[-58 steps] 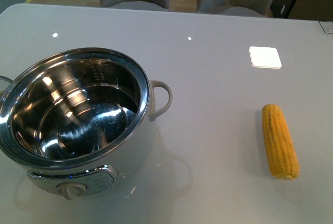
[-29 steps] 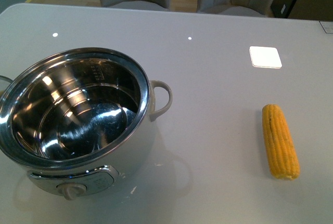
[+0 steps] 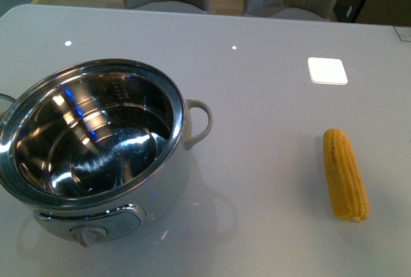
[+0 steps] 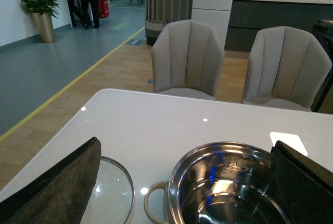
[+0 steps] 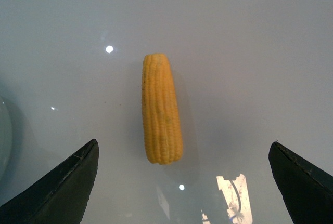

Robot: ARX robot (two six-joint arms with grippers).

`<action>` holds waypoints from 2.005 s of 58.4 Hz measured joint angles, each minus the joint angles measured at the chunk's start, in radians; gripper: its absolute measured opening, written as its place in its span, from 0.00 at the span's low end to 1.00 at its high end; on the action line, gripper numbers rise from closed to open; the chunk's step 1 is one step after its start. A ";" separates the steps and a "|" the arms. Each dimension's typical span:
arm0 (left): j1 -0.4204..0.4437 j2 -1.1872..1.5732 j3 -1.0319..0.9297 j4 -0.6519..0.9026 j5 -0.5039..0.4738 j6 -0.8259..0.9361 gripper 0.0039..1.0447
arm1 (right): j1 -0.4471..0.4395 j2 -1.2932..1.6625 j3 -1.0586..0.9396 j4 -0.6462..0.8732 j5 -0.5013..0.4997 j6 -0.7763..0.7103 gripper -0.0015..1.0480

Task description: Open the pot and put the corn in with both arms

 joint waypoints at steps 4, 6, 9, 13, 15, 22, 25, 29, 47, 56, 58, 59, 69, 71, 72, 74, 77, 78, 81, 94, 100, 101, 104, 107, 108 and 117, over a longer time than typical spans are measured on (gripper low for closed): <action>0.000 0.000 0.000 0.000 0.000 0.000 0.94 | 0.010 0.120 0.042 0.030 -0.019 0.025 0.92; 0.000 0.000 0.000 0.000 0.000 0.000 0.94 | 0.011 0.180 0.063 0.042 -0.038 0.037 0.92; 0.000 0.000 0.000 0.000 0.000 0.000 0.94 | 0.012 0.277 0.095 0.070 -0.037 0.047 0.92; 0.000 0.000 0.000 0.000 0.000 0.000 0.94 | 0.013 0.384 0.129 0.108 -0.020 0.049 0.92; 0.000 0.000 0.000 0.000 0.000 0.000 0.94 | 0.012 0.432 0.146 0.119 -0.019 0.050 0.92; 0.000 0.000 0.000 0.000 0.000 0.000 0.94 | 0.014 0.558 0.190 0.129 -0.015 0.049 0.92; 0.000 0.000 0.000 0.000 0.000 0.000 0.94 | 0.016 0.595 0.208 0.135 -0.006 0.042 0.92; 0.000 0.000 0.000 0.000 0.000 0.000 0.94 | 0.018 0.630 0.236 0.138 -0.001 0.030 0.92; 0.000 0.000 0.000 0.000 0.000 0.000 0.94 | 0.030 0.825 0.333 0.169 -0.009 0.015 0.92; 0.000 0.000 0.000 0.000 0.000 0.000 0.94 | 0.055 0.925 0.373 0.194 0.004 -0.013 0.92; 0.000 0.000 0.000 0.000 0.000 0.000 0.94 | 0.058 0.938 0.378 0.197 0.004 -0.017 0.92; 0.000 0.000 0.000 0.000 0.000 0.000 0.94 | 0.059 0.946 0.380 0.200 0.005 -0.021 0.92; 0.000 0.000 0.000 0.000 0.000 0.000 0.94 | 0.062 0.986 0.392 0.205 0.003 -0.029 0.92; 0.000 0.000 0.000 0.000 0.000 0.000 0.94 | 0.062 0.991 0.395 0.205 0.003 -0.029 0.92; 0.000 0.000 0.000 0.000 0.000 0.000 0.94 | 0.062 0.993 0.398 0.206 0.002 -0.029 0.92; 0.000 0.000 0.000 0.000 0.000 0.000 0.94 | 0.062 0.998 0.401 0.206 0.000 -0.029 0.92; 0.000 0.000 0.000 0.000 0.000 0.000 0.94 | 0.063 1.004 0.406 0.208 -0.001 -0.030 0.90; 0.000 0.000 0.000 0.000 0.000 0.000 0.94 | 0.064 1.005 0.407 0.210 -0.001 -0.031 0.86; 0.000 0.000 0.000 0.000 0.000 0.000 0.94 | 0.066 1.008 0.408 0.212 -0.002 -0.032 0.80; 0.000 0.000 0.000 0.000 0.000 0.000 0.94 | 0.069 1.007 0.405 0.230 -0.002 -0.028 0.49; 0.000 0.000 0.000 0.000 0.000 0.000 0.94 | 0.069 0.993 0.387 0.249 0.000 -0.022 0.37; 0.000 0.000 0.000 0.000 0.000 0.000 0.94 | 0.069 0.990 0.385 0.253 0.000 -0.021 0.36; 0.000 0.000 0.000 0.000 0.000 0.000 0.94 | 0.068 0.970 0.369 0.285 0.000 -0.016 0.32; 0.000 0.000 0.000 0.000 0.000 0.000 0.94 | 0.069 0.932 0.349 0.332 -0.003 -0.007 0.29; 0.000 0.000 0.000 0.000 0.000 0.000 0.94 | 0.069 0.918 0.344 0.343 -0.006 -0.005 0.29; 0.000 0.000 0.000 0.000 0.000 0.000 0.94 | 0.078 0.756 0.315 0.376 -0.057 0.034 0.25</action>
